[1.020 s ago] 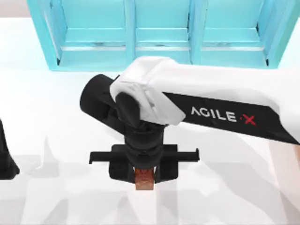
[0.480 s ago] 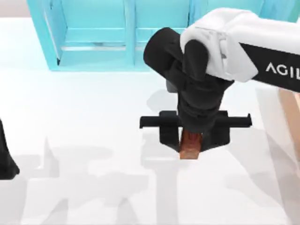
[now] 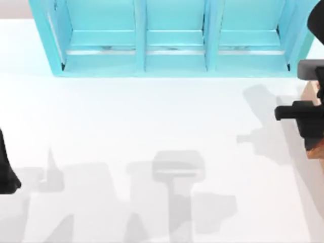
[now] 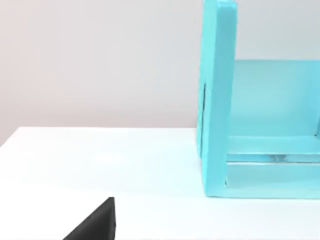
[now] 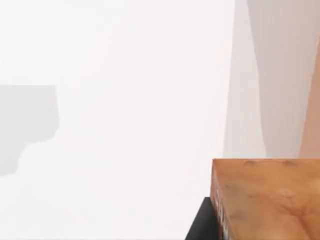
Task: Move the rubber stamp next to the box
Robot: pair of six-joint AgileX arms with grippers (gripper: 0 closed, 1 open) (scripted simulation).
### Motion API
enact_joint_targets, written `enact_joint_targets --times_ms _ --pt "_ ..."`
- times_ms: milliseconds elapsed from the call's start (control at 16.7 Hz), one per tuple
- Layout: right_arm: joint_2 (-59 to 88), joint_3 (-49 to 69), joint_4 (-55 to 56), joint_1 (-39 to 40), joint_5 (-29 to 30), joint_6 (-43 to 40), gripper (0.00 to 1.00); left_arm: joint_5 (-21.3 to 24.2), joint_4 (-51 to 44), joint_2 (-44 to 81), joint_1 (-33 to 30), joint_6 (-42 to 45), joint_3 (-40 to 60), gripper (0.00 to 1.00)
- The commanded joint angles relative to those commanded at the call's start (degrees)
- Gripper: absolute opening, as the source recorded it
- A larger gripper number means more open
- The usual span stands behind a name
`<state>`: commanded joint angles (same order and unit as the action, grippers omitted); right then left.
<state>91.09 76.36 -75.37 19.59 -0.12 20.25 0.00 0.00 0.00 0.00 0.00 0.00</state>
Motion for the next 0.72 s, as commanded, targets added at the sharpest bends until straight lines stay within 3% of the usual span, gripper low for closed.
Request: enact_joint_targets --times_ms 420,720 --pt "-1.71 -0.92 -0.5 -1.91 0.32 -1.86 0.0 0.0 0.0 0.0 0.0 0.0 0.0 1.0" --pt "-2.81 -3.76 6.26 -4.87 2.76 1.24 0.0 0.0 0.0 0.0 0.0 0.0 0.0 1.0"
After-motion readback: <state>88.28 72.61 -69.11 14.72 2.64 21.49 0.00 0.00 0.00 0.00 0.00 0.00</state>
